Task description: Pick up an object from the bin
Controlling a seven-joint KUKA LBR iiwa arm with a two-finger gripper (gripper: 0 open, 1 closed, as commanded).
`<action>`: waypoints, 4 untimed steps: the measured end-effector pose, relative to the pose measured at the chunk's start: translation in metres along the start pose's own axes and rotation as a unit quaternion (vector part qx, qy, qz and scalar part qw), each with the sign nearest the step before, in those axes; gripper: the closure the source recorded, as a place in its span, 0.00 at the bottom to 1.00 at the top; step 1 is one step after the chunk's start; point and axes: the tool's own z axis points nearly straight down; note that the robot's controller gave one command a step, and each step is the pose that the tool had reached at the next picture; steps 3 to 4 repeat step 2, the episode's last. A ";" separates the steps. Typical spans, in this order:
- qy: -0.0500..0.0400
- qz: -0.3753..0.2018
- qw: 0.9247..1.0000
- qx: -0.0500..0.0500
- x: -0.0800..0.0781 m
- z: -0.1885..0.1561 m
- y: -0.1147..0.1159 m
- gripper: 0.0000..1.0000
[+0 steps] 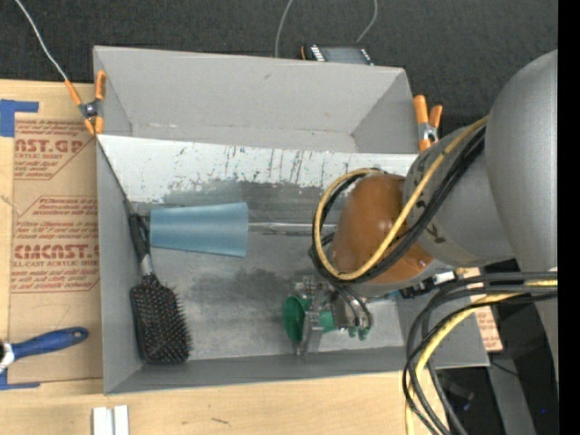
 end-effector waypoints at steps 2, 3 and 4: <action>-0.012 -0.056 0.998 -0.001 -0.081 -0.228 0.031 1.00; -0.012 -0.056 0.998 -0.001 -0.081 -0.228 0.031 1.00; -0.012 -0.056 0.998 -0.001 -0.081 -0.228 0.031 1.00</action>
Offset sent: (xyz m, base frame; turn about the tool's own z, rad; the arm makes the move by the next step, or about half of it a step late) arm 0.0439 0.0171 0.1078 -0.0658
